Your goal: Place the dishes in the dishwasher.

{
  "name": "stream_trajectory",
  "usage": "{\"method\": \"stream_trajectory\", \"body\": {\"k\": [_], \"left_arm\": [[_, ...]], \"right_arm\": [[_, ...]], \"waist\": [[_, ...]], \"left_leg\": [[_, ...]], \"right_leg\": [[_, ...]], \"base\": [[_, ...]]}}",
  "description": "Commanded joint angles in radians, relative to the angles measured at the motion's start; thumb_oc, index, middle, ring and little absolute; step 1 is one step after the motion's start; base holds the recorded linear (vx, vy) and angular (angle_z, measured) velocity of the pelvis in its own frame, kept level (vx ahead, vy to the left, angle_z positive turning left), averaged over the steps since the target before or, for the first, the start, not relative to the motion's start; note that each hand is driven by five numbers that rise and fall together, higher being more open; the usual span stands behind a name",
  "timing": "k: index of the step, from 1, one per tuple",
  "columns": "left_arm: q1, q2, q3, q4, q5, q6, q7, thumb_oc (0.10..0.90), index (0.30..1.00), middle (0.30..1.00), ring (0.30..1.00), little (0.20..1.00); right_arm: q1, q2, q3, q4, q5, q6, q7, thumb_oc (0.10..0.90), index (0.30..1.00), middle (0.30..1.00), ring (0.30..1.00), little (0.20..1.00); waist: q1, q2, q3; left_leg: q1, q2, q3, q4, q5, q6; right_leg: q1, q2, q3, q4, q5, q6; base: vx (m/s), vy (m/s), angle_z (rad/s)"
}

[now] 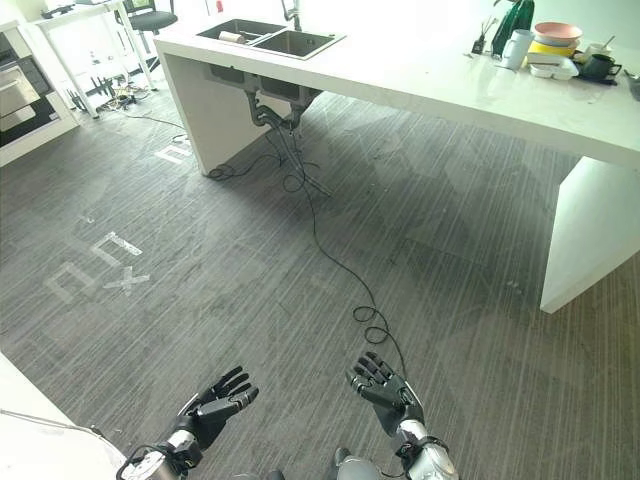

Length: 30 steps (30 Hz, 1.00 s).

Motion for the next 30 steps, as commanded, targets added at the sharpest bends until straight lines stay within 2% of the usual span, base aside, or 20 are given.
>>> {"method": "stream_trajectory", "body": {"k": [1,7,13,20,22,23,25,26,28,30], "left_arm": [[-0.034,0.008,0.013,-0.054,-0.029,-0.035,-0.054,0.8,0.9,0.9,0.9,0.9],[-0.038,-0.004,0.028,-0.018,-0.06,0.002,-0.058,0.8,0.9,0.9,0.9,0.9],[-0.06,0.002,0.015,0.006,0.03,0.015,-0.047,0.8,0.9,0.9,0.9,0.9],[-0.081,0.02,-0.007,0.044,0.188,-0.046,0.023,0.8,0.9,0.9,0.9,0.9],[-0.085,0.018,-0.002,0.052,0.182,-0.068,0.035,0.8,0.9,0.9,0.9,0.9],[-0.09,0.016,0.0,0.056,0.18,-0.075,0.042,0.8,0.9,0.9,0.9,0.9],[-0.106,0.018,0.002,0.058,0.18,-0.081,0.051,0.8,0.9,0.9,0.9,0.9],[-0.121,0.018,0.002,0.065,0.174,-0.08,0.049,0.8,0.9,0.9,0.9,0.9],[-0.124,0.015,0.0,0.072,0.18,-0.081,0.05,0.8,0.9,0.9,0.9,0.9],[-0.122,0.006,-0.007,0.081,0.189,-0.083,0.063,0.8,0.9,0.9,0.9,0.9]], "right_arm": [[-0.05,-0.028,0.002,-0.052,0.023,-0.045,0.029,0.8,0.9,0.9,0.9,0.9],[-0.049,-0.027,0.005,-0.033,0.004,-0.037,-0.025,0.8,0.9,0.9,0.9,0.9],[-0.05,-0.037,-0.008,0.028,-0.039,-0.013,-0.056,0.8,0.9,0.9,0.9,0.9],[-0.049,-0.059,0.0,0.019,-0.058,-0.014,-0.027,0.8,0.9,0.9,0.9,0.9],[-0.057,-0.071,0.006,0.005,-0.083,-0.011,-0.028,0.8,0.9,0.9,0.9,0.9],[-0.06,-0.077,0.006,0.001,-0.095,-0.013,-0.025,0.8,0.9,0.9,0.9,0.9],[-0.068,-0.092,0.006,-0.002,-0.096,-0.015,-0.025,0.8,0.9,0.9,0.9,0.9],[-0.078,-0.101,0.003,0.011,-0.086,-0.018,-0.022,0.8,0.9,0.9,0.9,0.9],[-0.085,-0.104,-0.004,0.032,-0.093,-0.025,-0.006,0.8,0.9,0.9,0.9,0.9],[-0.085,-0.106,-0.007,0.037,-0.117,-0.025,-0.001,0.8,0.9,0.9,0.9,0.9]], "waist": [[-0.002,-0.006,-0.022],[-0.004,-0.01,-0.024],[-0.017,-0.006,-0.014],[-0.034,0.003,-0.002],[-0.035,-0.002,0.009],[-0.033,-0.012,0.018],[-0.021,-0.04,0.043],[-0.014,-0.041,0.064],[-0.016,-0.02,0.075],[-0.01,0.001,0.089]], "left_leg": [[-0.029,0.065,0.039,0.041,-0.08,-0.067],[-0.032,0.068,0.037,0.041,-0.079,-0.071],[-0.034,0.084,0.035,0.041,-0.072,-0.076],[-0.023,0.11,0.036,0.041,-0.051,-0.093],[-0.009,0.101,0.046,0.041,-0.029,-0.092],[-0.006,0.092,0.06,0.041,-0.01,-0.086],[-0.024,0.064,0.083,0.041,0.063,-0.082],[-0.06,0.047,0.094,0.041,0.094,-0.081],[-0.093,0.053,0.098,0.041,0.08,-0.092],[-0.161,0.076,0.122,0.041,0.125,-0.094]], "right_leg": [[0.065,-0.041,-0.015,0.016,-0.129,0.118],[0.064,-0.031,-0.014,0.016,-0.133,0.115],[0.06,-0.003,0.0,0.016,-0.142,0.1],[0.058,0.026,0.006,0.016,-0.155,0.077],[0.057,0.028,0.024,0.016,-0.155,0.065],[0.06,0.022,0.036,0.016,-0.151,0.06],[0.07,0.004,0.054,0.016,-0.143,0.047],[0.081,0.006,0.059,0.016,-0.142,0.04],[0.101,0.029,0.059,0.016,-0.162,0.045],[0.11,0.053,0.047,0.016,-0.162,0.04]], "base": [[0.0,0.0,0.0],[0.0,-0.032,0.07],[-0.01,-0.084,0.04],[-0.01,-0.088,0.0],[0.04,-0.04,-0.06],[0.06,-0.071,-0.11],[0.07,-0.079,-0.2],[0.09,-0.012,-0.12],[0.25,0.074,0.12],[0.26,0.065,0.17]]}}
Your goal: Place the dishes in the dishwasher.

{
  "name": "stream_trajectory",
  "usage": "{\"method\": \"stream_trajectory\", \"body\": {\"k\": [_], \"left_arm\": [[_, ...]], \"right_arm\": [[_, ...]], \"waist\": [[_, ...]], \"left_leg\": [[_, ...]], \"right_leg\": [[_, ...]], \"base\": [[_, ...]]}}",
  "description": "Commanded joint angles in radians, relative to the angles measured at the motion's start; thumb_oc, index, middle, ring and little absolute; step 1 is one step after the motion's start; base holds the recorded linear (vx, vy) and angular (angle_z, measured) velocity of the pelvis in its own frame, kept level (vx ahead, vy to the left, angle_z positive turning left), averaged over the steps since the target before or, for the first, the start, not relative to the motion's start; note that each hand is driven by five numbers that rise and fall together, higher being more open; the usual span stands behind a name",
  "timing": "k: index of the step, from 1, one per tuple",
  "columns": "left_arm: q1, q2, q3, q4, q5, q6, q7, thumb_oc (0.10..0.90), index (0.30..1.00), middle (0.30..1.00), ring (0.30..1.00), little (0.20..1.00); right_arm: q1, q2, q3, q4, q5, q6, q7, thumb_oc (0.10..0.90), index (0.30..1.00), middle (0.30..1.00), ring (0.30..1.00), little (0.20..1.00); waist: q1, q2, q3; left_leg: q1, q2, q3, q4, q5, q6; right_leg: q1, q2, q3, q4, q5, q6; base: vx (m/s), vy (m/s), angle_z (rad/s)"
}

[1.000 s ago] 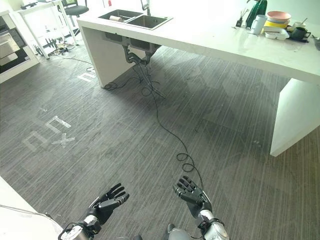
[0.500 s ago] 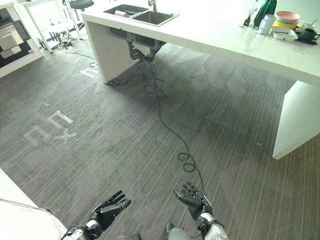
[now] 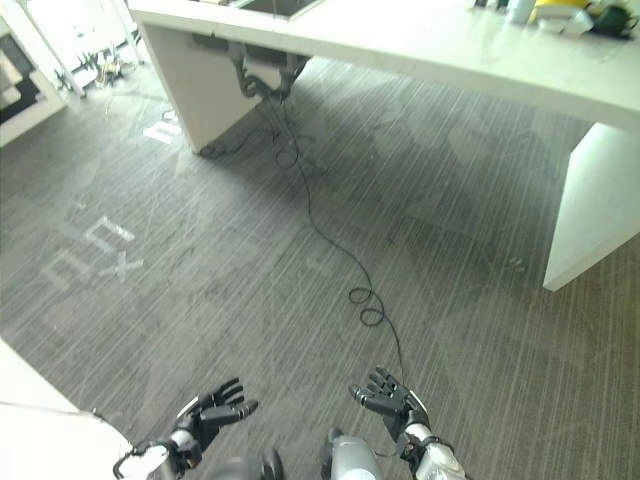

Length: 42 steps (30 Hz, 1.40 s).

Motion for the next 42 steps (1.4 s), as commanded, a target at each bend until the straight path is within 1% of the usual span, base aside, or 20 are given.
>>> {"method": "stream_trajectory", "body": {"k": [1,5,11,12,13,15,16,18,19,22,24,26,28,29,32,33,34,36,39,42], "left_arm": [[-0.017,0.001,-0.004,-0.035,0.022,-0.074,0.009,0.8,0.9,0.9,0.9,0.9],[0.007,-0.005,0.002,-0.039,0.023,-0.087,0.013,0.8,0.9,0.9,0.9,0.9],[0.001,0.007,0.011,-0.043,0.039,-0.086,0.023,0.8,0.9,0.9,0.9,0.9],[-0.009,0.011,0.01,-0.046,0.053,-0.088,0.026,0.8,0.9,0.9,0.9,0.9],[-0.024,0.015,0.0,-0.05,0.06,-0.093,0.032,0.8,0.9,0.9,0.9,0.9],[-0.044,0.021,-0.022,-0.052,0.052,-0.108,0.037,0.8,0.9,0.9,0.9,0.9],[-0.053,0.024,-0.033,-0.057,0.052,-0.108,0.046,0.8,0.9,0.9,0.9,0.9],[-0.066,0.024,-0.057,-0.07,0.029,-0.108,0.067,0.8,0.9,0.9,0.9,0.9],[-0.068,0.021,-0.063,-0.069,0.02,-0.114,0.066,0.8,0.9,0.9,0.9,0.9],[-0.071,0.025,-0.067,-0.075,0.022,-0.115,0.052,0.8,0.9,0.9,0.9,0.9],[-0.081,0.031,-0.064,-0.081,0.027,-0.102,0.049,0.8,0.9,0.9,0.9,0.9],[-0.094,0.024,-0.065,-0.073,0.041,-0.095,0.048,0.8,0.9,0.9,0.9,0.9],[-0.094,0.02,-0.072,-0.082,0.052,-0.089,0.045,0.8,0.9,0.9,0.9,0.9],[-0.087,0.013,-0.079,-0.094,0.08,-0.088,0.053,0.8,0.9,0.9,0.9,0.9],[-0.086,0.003,-0.081,-0.078,0.071,-0.079,0.057,0.8,0.9,0.9,0.9,0.9],[-0.084,-0.003,-0.082,-0.068,0.071,-0.081,0.065,0.8,0.9,0.9,0.9,0.9],[-0.085,-0.002,-0.082,-0.068,0.071,-0.081,0.065,0.8,0.9,0.9,0.9,0.9],[-0.082,-0.005,-0.085,-0.072,0.066,-0.101,0.054,0.8,0.9,0.9,0.9,0.9],[-0.086,0.005,-0.078,-0.107,0.074,-0.071,0.032,0.8,0.9,0.9,0.9,0.9],[-0.092,0.011,-0.086,-0.114,0.071,-0.068,0.018,0.8,0.9,0.9,0.9,0.9]], "right_arm": [[-0.009,-0.05,-0.015,-0.086,-0.026,-0.063,0.052,0.8,0.9,0.9,0.9,0.9],[-0.007,-0.053,0.001,-0.07,-0.048,-0.077,0.032,0.8,0.9,0.9,0.9,0.9],[-0.024,-0.033,0.0,-0.048,-0.073,-0.087,-0.012,0.8,0.9,0.9,0.9,0.9],[-0.028,-0.029,0.0,-0.056,-0.07,-0.091,-0.031,0.8,0.9,0.9,0.9,0.9],[-0.036,-0.025,0.001,-0.07,-0.059,-0.089,-0.048,0.8,0.9,0.9,0.9,0.9],[-0.041,-0.019,0.002,-0.092,-0.057,-0.091,-0.073,0.8,0.9,0.9,0.9,0.9],[-0.038,-0.013,0.004,-0.103,-0.063,-0.096,-0.091,0.8,0.9,0.9,0.9,0.9],[-0.041,-0.012,0.013,-0.102,-0.059,-0.101,-0.115,0.8,0.9,0.9,0.9,0.9],[-0.044,-0.012,0.019,-0.096,-0.058,-0.108,-0.124,0.8,0.9,0.9,0.9,0.9],[-0.029,-0.012,0.013,-0.104,-0.064,-0.117,-0.141,0.8,0.9,0.9,0.9,0.9],[-0.007,-0.02,-0.004,-0.127,-0.061,-0.106,-0.14,0.8,0.9,0.9,0.9,0.9],[0.021,-0.03,-0.035,-0.143,-0.06,-0.088,-0.124,0.8,0.9,0.9,0.9,0.9],[0.029,-0.031,-0.055,-0.145,-0.061,-0.085,-0.122,0.8,0.9,0.9,0.9,0.9],[0.023,-0.04,-0.056,-0.139,-0.035,-0.086,-0.128,0.8,0.9,0.9,0.9,0.9],[0.006,-0.039,-0.041,-0.114,-0.018,-0.089,-0.144,0.8,0.9,0.9,0.9,0.9],[-0.006,-0.045,-0.022,-0.104,-0.044,-0.089,-0.147,0.8,0.9,0.9,0.9,0.9],[-0.006,-0.045,-0.022,-0.104,-0.044,-0.089,-0.147,0.8,0.9,0.9,0.9,0.9],[-0.015,-0.069,-0.011,-0.104,-0.057,-0.094,-0.152,0.8,0.9,0.9,0.9,0.9],[-0.014,-0.101,-0.023,-0.097,-0.037,-0.097,-0.145,0.8,0.9,0.9,0.9,0.9],[-0.019,-0.107,-0.03,-0.076,-0.039,-0.108,-0.127,0.8,0.9,0.9,0.9,0.9]], "waist": [[0.008,0.036,-0.039],[0.027,0.045,-0.042],[0.06,0.018,-0.076],[0.056,0.019,-0.084],[0.044,0.029,-0.083],[0.025,0.04,-0.079],[0.017,0.051,-0.073],[-0.001,0.077,-0.059],[-0.013,0.098,-0.054],[-0.054,0.091,-0.043],[-0.091,0.062,-0.039],[-0.131,0.003,-0.046],[-0.137,0.004,-0.044],[-0.128,0.0,-0.06],[-0.126,0.013,-0.082],[-0.122,0.034,-0.098],[-0.123,0.031,-0.101],[-0.102,0.021,-0.108],[-0.071,-0.015,-0.078],[-0.048,-0.019,-0.064]], "left_leg": [[-0.072,0.049,0.063,-0.077,0.093,0.035],[-0.112,0.061,0.109,-0.077,0.085,0.028],[-0.055,0.007,0.112,-0.077,-0.015,0.125],[-0.04,-0.003,0.111,-0.077,-0.034,0.143],[-0.021,-0.019,0.098,-0.077,-0.057,0.166],[-0.004,-0.041,0.08,-0.077,-0.083,0.192],[0.013,-0.046,0.066,-0.077,-0.096,0.201],[0.05,-0.045,0.037,-0.077,-0.119,0.203],[0.052,-0.024,0.025,-0.077,-0.103,0.2],[0.095,-0.046,-0.032,-0.077,-0.119,0.189],[0.142,-0.072,-0.074,-0.077,-0.16,0.179],[0.202,-0.139,-0.13,-0.077,-0.228,0.177],[0.242,-0.141,-0.162,-0.077,-0.261,0.175],[0.269,-0.144,-0.184,-0.077,-0.263,0.161],[0.318,-0.11,-0.178,-0.077,-0.244,0.133],[0.383,-0.068,-0.173,-0.077,-0.132,0.081],[0.379,-0.071,-0.174,-0.077,-0.129,0.081],[0.367,-0.05,-0.152,0.061,0.107,0.019],[0.104,0.033,-0.07,0.454,0.115,0.019],[0.025,-0.008,-0.037,0.367,0.049,0.07]], "right_leg": [[0.139,0.054,-0.012,-0.047,-0.078,0.106],[0.205,0.062,-0.033,-0.047,-0.129,0.105],[0.309,0.047,-0.015,-0.047,-0.165,0.108],[0.337,0.049,-0.024,-0.047,-0.1,0.128],[0.298,0.035,-0.013,0.074,0.006,0.172],[0.193,0.017,0.023,0.299,0.092,0.227],[0.138,0.009,0.024,0.437,0.141,0.242],[0.023,-0.018,0.022,0.56,0.128,0.216],[-0.015,0.016,-0.001,0.519,0.125,0.183],[-0.054,0.058,0.001,0.312,0.071,0.163],[-0.068,0.039,0.014,-0.016,0.121,0.166],[-0.239,-0.043,0.095,-0.047,0.204,0.231],[-0.277,-0.055,0.099,-0.047,0.238,0.245],[-0.219,-0.041,0.092,-0.047,0.22,0.22],[-0.166,-0.021,0.073,-0.047,0.173,0.185],[-0.113,0.008,0.049,-0.047,0.121,0.146],[-0.117,0.005,0.05,-0.047,0.123,0.146],[-0.058,0.013,0.047,-0.047,0.069,0.098],[0.044,0.004,0.016,-0.047,0.007,0.05],[0.079,0.008,0.043,-0.047,-0.016,0.06]], "base": [[0.35,0.055,0.15],[0.39,0.087,-0.2],[0.37,0.164,-0.26],[0.32,0.254,-0.12],[0.26,0.284,0.01],[0.23,0.274,0.3],[0.24,0.245,0.74],[0.24,0.147,0.67],[0.25,-0.018,0.14],[0.32,-0.13,0.43],[0.48,-0.241,1.09],[0.62,-0.319,1.2],[0.57,-0.355,1.13],[0.56,-0.429,0.81],[0.43,-0.349,0.37],[0.38,-0.303,0.24],[0.39,-0.315,0.15],[0.31,-0.29,-0.01],[0.27,-0.356,-0.25],[0.27,-0.027,-0.31]]}}
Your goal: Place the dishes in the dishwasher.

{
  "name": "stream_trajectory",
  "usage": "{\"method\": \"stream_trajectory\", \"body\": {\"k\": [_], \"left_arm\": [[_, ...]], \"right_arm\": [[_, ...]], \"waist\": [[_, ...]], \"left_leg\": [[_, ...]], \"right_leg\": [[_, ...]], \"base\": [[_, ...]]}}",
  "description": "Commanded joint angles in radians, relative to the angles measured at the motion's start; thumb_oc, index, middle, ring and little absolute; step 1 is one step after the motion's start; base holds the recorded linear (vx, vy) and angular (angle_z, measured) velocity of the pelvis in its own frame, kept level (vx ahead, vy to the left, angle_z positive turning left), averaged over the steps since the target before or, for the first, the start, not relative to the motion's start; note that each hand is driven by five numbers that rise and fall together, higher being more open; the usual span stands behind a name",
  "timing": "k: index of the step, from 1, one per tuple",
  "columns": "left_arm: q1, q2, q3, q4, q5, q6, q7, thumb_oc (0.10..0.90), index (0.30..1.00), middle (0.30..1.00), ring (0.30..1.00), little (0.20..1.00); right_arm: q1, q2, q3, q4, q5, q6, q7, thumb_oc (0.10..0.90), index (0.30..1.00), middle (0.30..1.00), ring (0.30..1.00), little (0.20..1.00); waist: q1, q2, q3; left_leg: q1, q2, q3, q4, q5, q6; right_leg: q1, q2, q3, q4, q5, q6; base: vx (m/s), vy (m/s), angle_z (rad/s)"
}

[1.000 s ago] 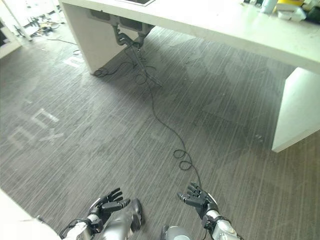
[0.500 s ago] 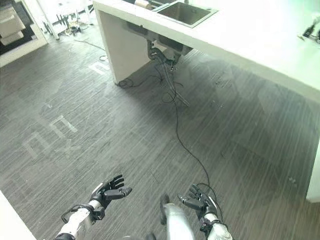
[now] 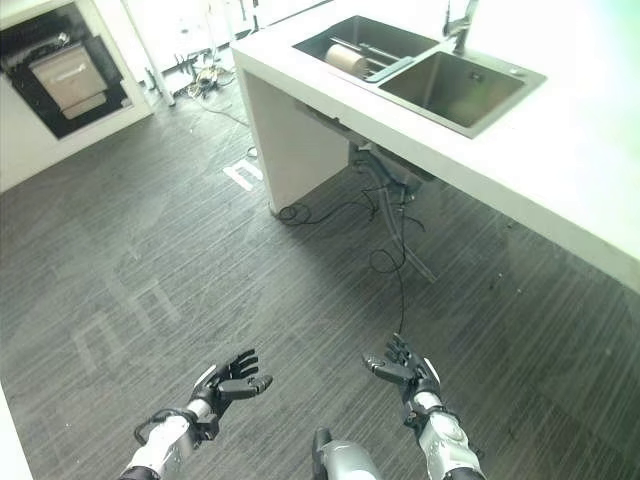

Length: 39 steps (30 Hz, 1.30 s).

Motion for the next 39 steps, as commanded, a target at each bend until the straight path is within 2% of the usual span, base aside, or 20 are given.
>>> {"method": "stream_trajectory", "body": {"k": [1,3,5,6,7,9,12,15,17,20,21,23,25,28,29,30,31,36,38,39], "left_arm": [[-0.001,-0.011,-0.03,-0.051,0.0,-0.038,-0.01,0.8,0.9,0.9,0.9,0.9],[0.004,-0.012,-0.04,-0.058,0.0,-0.037,-0.004,0.8,0.9,0.9,0.9,0.9],[0.011,-0.01,-0.047,-0.07,0.004,-0.037,0.001,0.8,0.9,0.9,0.9,0.9],[0.015,-0.008,-0.046,-0.073,0.004,-0.04,0.0,0.8,0.9,0.9,0.9,0.9],[0.039,0.001,-0.037,-0.083,-0.001,-0.053,-0.006,0.8,0.9,0.9,0.9,0.9],[0.058,0.009,-0.024,-0.081,-0.004,-0.063,-0.022,0.8,0.9,0.9,0.9,0.9],[0.051,0.005,-0.025,-0.054,0.02,-0.067,-0.036,0.8,0.9,0.9,0.9,0.9],[0.03,0.01,-0.041,-0.021,0.036,-0.063,-0.028,0.8,0.9,0.9,0.9,0.9],[0.008,0.012,-0.051,0.025,0.048,-0.051,-0.025,0.8,0.9,0.9,0.9,0.9],[-0.011,0.006,-0.061,0.068,0.049,-0.06,-0.012,0.8,0.9,0.9,0.9,0.9],[-0.016,0.005,-0.062,0.083,0.039,-0.065,-0.004,0.8,0.9,0.9,0.9,0.9],[-0.022,-0.001,-0.062,0.097,0.018,-0.073,0.012,0.8,0.9,0.9,0.9,0.9],[-0.02,-0.006,-0.059,0.098,0.003,-0.08,0.014,0.8,0.9,0.9,0.9,0.9],[-0.015,-0.001,-0.045,0.087,0.01,-0.07,0.006,0.8,0.9,0.9,0.9,0.9],[-0.013,-0.001,-0.041,0.089,0.011,-0.071,0.007,0.8,0.9,0.9,0.9,0.9],[-0.006,0.0,-0.036,0.094,0.01,-0.074,0.007,0.8,0.9,0.9,0.9,0.9],[0.002,-0.001,-0.025,0.094,0.011,-0.072,0.003,0.8,0.9,0.9,0.9,0.9],[0.003,-0.022,-0.039,0.111,0.001,-0.078,-0.016,0.8,0.9,0.9,0.9,0.9],[-0.005,-0.029,-0.044,0.112,0.002,-0.07,-0.013,0.8,0.9,0.9,0.9,0.9],[-0.01,-0.034,-0.046,0.113,0.006,-0.071,-0.009,0.8,0.9,0.9,0.9,0.9]], "right_arm": [[0.063,-0.088,-0.003,-0.087,-0.011,-0.061,0.022,0.8,0.9,0.9,0.9,0.9],[0.069,-0.087,-0.004,-0.084,-0.004,-0.059,0.017,0.8,0.9,0.9,0.9,0.9],[0.077,-0.087,-0.002,-0.089,0.0,-0.057,0.017,0.8,0.9,0.9,0.9,0.9],[0.079,-0.087,0.0,-0.09,0.0,-0.058,0.018,0.8,0.9,0.9,0.9,0.9],[0.089,-0.089,0.004,-0.09,-0.009,-0.054,0.032,0.8,0.9,0.9,0.9,0.9],[0.091,-0.089,0.003,-0.071,-0.018,-0.049,0.036,0.8,0.9,0.9,0.9,0.9],[0.09,-0.084,-0.011,-0.029,0.001,-0.04,0.023,0.8,0.9,0.9,0.9,0.9],[0.093,-0.062,-0.029,0.02,0.005,-0.033,0.013,0.8,0.9,0.9,0.9,0.9],[0.094,-0.043,-0.038,0.048,0.028,-0.027,0.004,0.8,0.9,0.9,0.9,0.9],[0.098,-0.026,-0.04,0.068,0.019,-0.039,0.015,0.8,0.9,0.9,0.9,0.9],[0.1,-0.021,-0.038,0.074,0.011,-0.044,0.017,0.8,0.9,0.9,0.9,0.9],[0.092,-0.018,-0.037,0.096,-0.002,-0.052,0.033,0.8,0.9,0.9,0.9,0.9],[0.082,-0.017,-0.037,0.108,-0.008,-0.06,0.039,0.8,0.9,0.9,0.9,0.9],[0.075,-0.021,-0.035,0.107,0.007,-0.061,0.035,0.8,0.9,0.9,0.9,0.9],[0.072,-0.024,-0.036,0.11,0.008,-0.059,0.041,0.8,0.9,0.9,0.9,0.9],[0.069,-0.024,-0.038,0.114,0.003,-0.057,0.045,0.8,0.9,0.9,0.9,0.9],[0.07,-0.023,-0.039,0.11,-0.003,-0.049,0.042,0.8,0.9,0.9,0.9,0.9],[0.081,-0.016,-0.064,0.153,0.006,-0.044,0.01,0.8,0.9,0.9,0.9,0.9],[0.083,-0.013,-0.069,0.165,-0.007,-0.044,0.002,0.8,0.9,0.9,0.9,0.9],[0.083,-0.015,-0.069,0.168,-0.013,-0.044,-0.001,0.8,0.9,0.9,0.9,0.9]], "waist": [[-0.04,0.025,-0.018],[-0.03,0.033,-0.017],[-0.022,0.058,-0.017],[-0.017,0.065,-0.017],[0.004,0.075,-0.016],[0.02,0.079,-0.029],[0.015,0.077,-0.045],[0.002,0.09,-0.06],[-0.015,0.105,-0.07],[-0.03,0.117,-0.067],[-0.033,0.12,-0.063],[-0.027,0.126,-0.054],[-0.029,0.121,-0.047],[-0.043,0.09,-0.032],[-0.045,0.081,-0.029],[-0.052,0.068,-0.026],[-0.054,0.071,-0.025],[-0.06,0.059,-0.046],[-0.067,0.051,-0.06],[-0.065,0.041,-0.062]], "left_leg": [[0.144,-0.009,0.063,-0.594,-0.039,-0.004],[0.151,-0.032,0.055,-0.761,-0.028,-0.007],[0.078,-0.004,0.013,-0.761,-0.049,-0.023],[0.054,0.007,-0.003,-0.761,-0.043,-0.031],[-0.014,0.032,-0.07,-0.761,-0.007,-0.057],[-0.037,0.048,-0.086,-0.761,0.005,-0.06],[-0.006,0.05,-0.056,-0.761,-0.019,-0.044],[0.054,0.016,-0.076,-0.761,-0.079,-0.006],[0.088,-0.01,-0.106,-0.761,-0.115,0.03],[0.113,-0.038,-0.122,-0.761,-0.144,0.07],[0.124,-0.049,-0.123,-0.761,-0.155,0.084],[0.145,-0.052,-0.116,-0.761,-0.17,0.091],[0.159,-0.058,-0.109,-0.761,-0.181,0.092],[0.197,-0.077,-0.109,-0.761,-0.216,0.078],[0.208,-0.084,-0.107,-0.761,-0.226,0.077],[0.226,-0.099,-0.105,-0.761,-0.248,0.079],[0.236,-0.095,-0.095,-0.761,-0.252,0.073],[0.27,-0.095,-0.074,-0.761,-0.248,0.064],[0.297,-0.098,-0.053,-0.761,-0.235,0.054],[0.325,-0.098,-0.035,-0.761,-0.19,0.043]], "right_leg": [[0.029,-0.087,0.024,0.049,-0.074,0.216],[0.041,-0.077,0.032,0.049,-0.083,0.228],[0.048,-0.046,0.039,0.049,-0.096,0.234],[0.052,-0.035,0.045,0.049,-0.103,0.235],[0.083,-0.012,0.08,0.049,-0.138,0.244],[0.098,-0.015,0.102,0.049,-0.153,0.256],[0.109,-0.037,0.088,0.049,-0.153,0.266],[0.123,-0.045,0.068,0.049,-0.136,0.266],[0.144,-0.035,0.071,0.049,-0.041,0.28],[0.052,-0.044,0.083,0.281,0.041,0.306],[0.003,-0.05,0.075,0.385,0.055,0.312],[-0.055,-0.075,0.031,0.47,0.069,0.308],[-0.078,-0.068,0.008,0.405,0.052,0.306],[-0.083,-0.049,-0.043,0.078,0.043,0.29],[-0.097,-0.056,-0.055,0.049,0.05,0.292],[-0.138,-0.069,-0.058,0.049,0.083,0.306],[-0.143,-0.066,-0.071,0.049,0.087,0.303],[-0.092,-0.061,-0.024,0.049,0.012,0.282],[-0.081,-0.068,-0.015,0.049,-0.001,0.273],[-0.067,-0.078,-0.012,0.049,-0.011,0.264]], "base": [[0.4,0.096,-0.86],[0.35,0.111,-0.79],[0.22,0.089,-0.24],[0.39,0.168,-0.15],[0.38,0.176,-0.52],[0.43,0.232,-0.92],[0.33,0.224,-0.13],[0.38,0.282,0.18],[0.35,0.271,0.14],[0.19,0.213,0.14],[0.17,0.201,0.11],[0.15,0.15,0.04],[0.13,0.023,-0.3],[0.21,-0.102,-0.29],[0.19,-0.095,-0.09],[0.22,-0.097,-0.04],[0.22,-0.104,0.04],[0.19,-0.113,0.1],[0.2,-0.097,0.01],[0.21,-0.111,-0.06]]}}
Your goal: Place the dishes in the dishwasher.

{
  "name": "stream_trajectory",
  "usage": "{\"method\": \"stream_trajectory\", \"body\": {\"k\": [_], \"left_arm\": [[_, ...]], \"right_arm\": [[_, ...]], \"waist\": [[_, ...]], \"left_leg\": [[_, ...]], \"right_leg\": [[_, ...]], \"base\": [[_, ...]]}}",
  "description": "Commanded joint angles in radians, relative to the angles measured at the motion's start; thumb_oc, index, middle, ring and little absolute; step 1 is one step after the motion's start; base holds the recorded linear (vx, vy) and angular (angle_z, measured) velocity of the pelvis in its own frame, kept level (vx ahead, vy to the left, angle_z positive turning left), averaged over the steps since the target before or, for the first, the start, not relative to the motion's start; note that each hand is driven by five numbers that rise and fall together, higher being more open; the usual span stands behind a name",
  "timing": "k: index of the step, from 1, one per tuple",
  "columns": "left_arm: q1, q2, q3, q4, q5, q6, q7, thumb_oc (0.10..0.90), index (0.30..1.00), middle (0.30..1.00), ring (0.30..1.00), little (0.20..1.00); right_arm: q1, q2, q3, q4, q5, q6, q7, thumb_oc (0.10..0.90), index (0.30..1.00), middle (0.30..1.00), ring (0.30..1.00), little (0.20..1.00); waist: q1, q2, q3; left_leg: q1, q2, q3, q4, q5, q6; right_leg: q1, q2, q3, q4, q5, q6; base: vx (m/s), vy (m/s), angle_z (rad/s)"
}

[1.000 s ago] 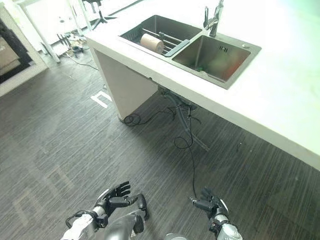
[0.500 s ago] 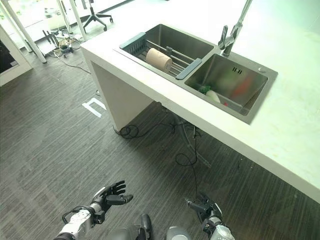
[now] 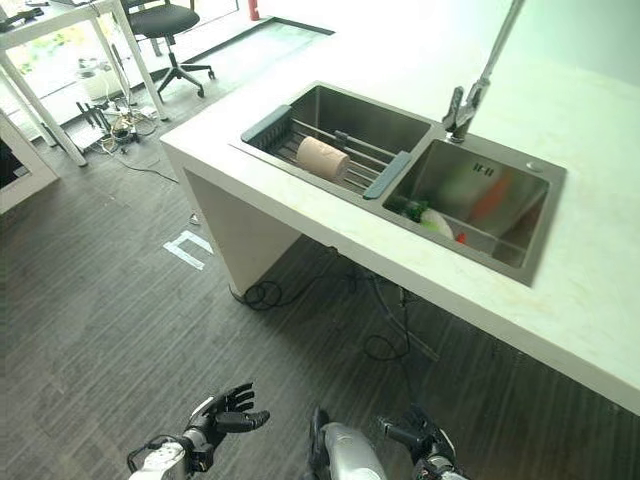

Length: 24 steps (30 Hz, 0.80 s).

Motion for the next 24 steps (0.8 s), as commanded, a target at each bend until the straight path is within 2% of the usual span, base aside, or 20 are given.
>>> {"method": "stream_trajectory", "body": {"k": [1,2,3,5,6,7,8,9,10,12,15,18,19,20,22,24], "left_arm": [[-0.086,0.013,0.0,-0.055,-0.029,-0.07,-0.029,0.8,0.9,0.9,0.9,0.9],[-0.094,0.01,-0.001,-0.059,-0.032,-0.064,-0.029,0.8,0.9,0.9,0.9,0.9],[-0.105,0.006,-0.001,-0.066,-0.028,-0.049,-0.027,0.8,0.9,0.9,0.9,0.9],[-0.112,0.003,-0.004,-0.069,-0.026,-0.042,-0.03,0.8,0.9,0.9,0.9,0.9],[-0.112,0.004,-0.01,-0.066,-0.031,-0.048,-0.032,0.8,0.9,0.9,0.9,0.9],[-0.104,0.006,-0.013,-0.062,-0.049,-0.062,-0.025,0.8,0.9,0.9,0.9,0.9],[-0.095,0.006,-0.009,-0.056,-0.061,-0.075,-0.024,0.8,0.9,0.9,0.9,0.9],[-0.085,0.006,0.0,-0.048,-0.062,-0.086,-0.031,0.8,0.9,0.9,0.9,0.9],[-0.078,0.006,0.005,-0.042,-0.058,-0.092,-0.036,0.8,0.9,0.9,0.9,0.9],[-0.071,0.007,0.012,-0.027,-0.016,-0.09,-0.048,0.8,0.9,0.9,0.9,0.9],[-0.082,0.018,-0.012,0.023,-0.008,-0.116,-0.032,0.8,0.9,0.9,0.9,0.9],[-0.085,0.022,-0.004,0.057,-0.014,-0.125,-0.018,0.8,0.9,0.9,0.9,0.9],[-0.086,0.023,0.004,0.063,-0.015,-0.124,-0.016,0.8,0.9,0.9,0.9,0.9],[-0.087,0.027,0.017,0.068,-0.008,-0.117,-0.008,0.8,0.9,0.9,0.9,0.9],[-0.081,0.033,0.034,0.064,-0.021,-0.108,0.019,0.8,0.9,0.9,0.9,0.9],[-0.074,0.039,0.046,0.057,-0.042,-0.109,0.028,0.8,0.9,0.9,0.9,0.9]], "right_arm": [[-0.053,-0.042,-0.019,-0.015,-0.012,-0.053,-0.005,0.8,0.9,0.9,0.9,0.9],[-0.05,-0.047,-0.017,-0.015,-0.008,-0.057,-0.008,0.8,0.9,0.9,0.9,0.9],[-0.046,-0.053,-0.022,-0.011,0.002,-0.062,-0.011,0.8,0.9,0.9,0.9,0.9],[-0.047,-0.065,-0.024,-0.003,0.021,-0.066,-0.01,0.8,0.9,0.9,0.9,0.9],[-0.052,-0.074,-0.024,0.0,0.016,-0.061,-0.012,0.8,0.9,0.9,0.9,0.9],[-0.057,-0.081,-0.017,0.0,0.003,-0.054,-0.015,0.8,0.9,0.9,0.9,0.9],[-0.063,-0.088,-0.008,0.01,-0.003,-0.052,-0.014,0.8,0.9,0.9,0.9,0.9],[-0.065,-0.095,-0.004,0.025,0.002,-0.054,-0.009,0.8,0.9,0.9,0.9,0.9],[-0.065,-0.098,-0.007,0.038,0.008,-0.058,-0.004,0.8,0.9,0.9,0.9,0.9],[-0.059,-0.1,-0.036,0.058,0.04,-0.045,-0.001,0.8,0.9,0.9,0.9,0.9],[-0.045,-0.084,-0.079,0.082,0.026,-0.017,0.014,0.8,0.9,0.9,0.9,0.9],[-0.044,-0.066,-0.091,0.11,0.006,0.001,-0.001,0.8,0.9,0.9,0.9,0.9],[-0.046,-0.055,-0.097,0.124,0.01,0.01,-0.004,0.8,0.9,0.9,0.9,0.9],[-0.049,-0.041,-0.108,0.139,0.014,0.013,-0.006,0.8,0.9,0.9,0.9,0.9],[-0.057,-0.029,-0.111,0.139,-0.041,0.02,0.002,0.8,0.9,0.9,0.9,0.9],[-0.064,-0.024,-0.107,0.144,-0.061,0.021,0.004,0.8,0.9,0.9,0.9,0.9]], "waist": [[0.007,-0.08,-0.014],[0.008,-0.089,-0.009],[0.016,-0.099,-0.001],[0.021,-0.094,0.011],[0.024,-0.091,0.014],[0.041,-0.079,0.021],[0.058,-0.065,0.019],[0.074,-0.06,0.019],[0.082,-0.06,0.02],[0.071,-0.05,-0.001],[0.044,-0.036,-0.023],[0.044,-0.034,-0.036],[0.048,-0.032,-0.043],[0.05,-0.024,-0.047],[0.05,-0.015,-0.038],[0.049,-0.023,-0.029]], "left_leg": [[-0.062,0.138,0.011,0.098,0.057,-0.05],[-0.11,0.161,0.023,0.202,0.092,-0.067],[-0.203,0.192,0.02,0.295,0.115,-0.076],[-0.225,0.208,0.008,0.234,0.103,-0.072],[-0.221,0.215,-0.015,0.137,0.12,-0.078],[-0.252,0.211,-0.106,0.055,0.124,-0.092],[-0.309,0.209,-0.196,0.055,0.111,-0.107],[-0.344,0.207,-0.252,0.055,0.12,-0.121],[-0.354,0.203,-0.266,0.055,0.127,-0.126],[-0.332,0.225,-0.223,0.055,0.097,-0.12],[-0.278,0.207,-0.217,0.055,0.047,-0.096],[-0.256,0.195,-0.2,0.055,0.022,-0.076],[-0.252,0.194,-0.187,0.055,0.013,-0.067],[-0.244,0.202,-0.156,0.055,0.002,-0.054],[-0.229,0.212,-0.119,0.055,-0.015,-0.042],[-0.22,0.212,-0.081,0.055,-0.029,-0.045]], "right_leg": [[0.088,-0.099,0.056,0.019,-0.105,0.199],[0.103,-0.1,0.065,0.019,-0.116,0.186],[0.122,-0.103,0.076,0.019,-0.124,0.176],[0.139,-0.098,0.096,0.019,-0.132,0.18],[0.145,-0.098,0.119,0.019,-0.14,0.187],[0.155,-0.08,0.162,0.019,-0.152,0.199],[0.156,-0.059,0.198,0.019,-0.158,0.207],[0.161,-0.052,0.221,0.019,-0.165,0.211],[0.17,-0.056,0.23,0.019,-0.17,0.213],[0.167,-0.08,0.216,0.019,-0.171,0.233],[0.144,-0.112,0.209,0.019,-0.142,0.252],[0.134,-0.141,0.194,0.019,-0.122,0.268],[0.134,-0.151,0.179,0.019,-0.118,0.272],[0.138,-0.154,0.135,0.019,-0.106,0.275],[0.118,-0.155,0.078,0.019,-0.065,0.287],[0.068,-0.165,0.046,0.019,-0.055,0.29]], "base": [[0.19,-0.121,-0.14],[0.19,-0.104,-0.18],[0.17,-0.025,-0.32],[0.23,0.162,-0.18],[0.33,0.409,-0.34],[0.34,0.5,-0.73],[0.33,0.467,-0.82],[0.28,0.344,-1.07],[0.25,0.318,-1.61],[0.2,0.318,-1.61],[0.19,0.259,-0.68],[0.16,0.132,-0.44],[0.19,0.126,-0.65],[0.19,0.124,-0.72],[0.12,0.066,-1.14],[0.07,-0.058,-1.46]]}}
